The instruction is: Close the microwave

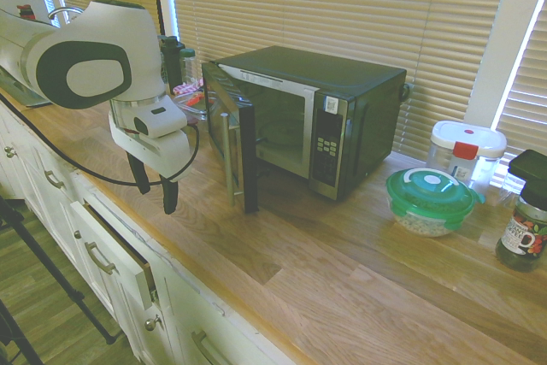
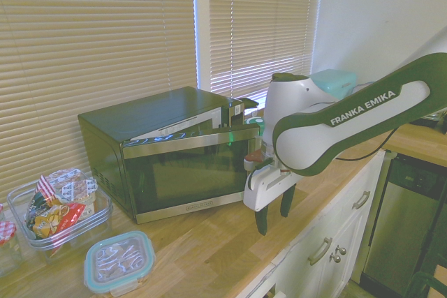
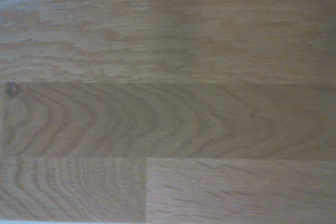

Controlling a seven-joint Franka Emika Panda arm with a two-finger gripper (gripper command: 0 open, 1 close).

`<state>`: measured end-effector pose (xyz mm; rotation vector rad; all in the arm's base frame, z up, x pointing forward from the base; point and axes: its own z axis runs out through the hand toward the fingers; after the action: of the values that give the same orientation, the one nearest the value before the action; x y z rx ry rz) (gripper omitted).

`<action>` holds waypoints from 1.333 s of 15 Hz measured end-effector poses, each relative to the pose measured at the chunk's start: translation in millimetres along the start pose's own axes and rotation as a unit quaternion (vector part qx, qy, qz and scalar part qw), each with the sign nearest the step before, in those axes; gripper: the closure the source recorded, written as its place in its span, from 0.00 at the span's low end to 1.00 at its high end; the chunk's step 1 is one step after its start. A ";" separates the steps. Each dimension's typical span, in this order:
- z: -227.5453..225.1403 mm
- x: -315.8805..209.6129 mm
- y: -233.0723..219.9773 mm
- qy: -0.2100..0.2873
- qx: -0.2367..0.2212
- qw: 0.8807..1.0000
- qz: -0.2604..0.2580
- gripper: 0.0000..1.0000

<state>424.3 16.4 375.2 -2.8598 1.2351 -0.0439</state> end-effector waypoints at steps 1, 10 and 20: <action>0.5 0.1 0.1 0.000 -0.001 1.000 0.000 0.00; -50.2 2.7 -34.9 0.036 0.004 0.999 0.005 0.00; -91.9 57.7 -86.9 0.058 0.010 0.998 0.014 0.00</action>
<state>523.7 32.8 470.9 -2.8588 1.2852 -0.2248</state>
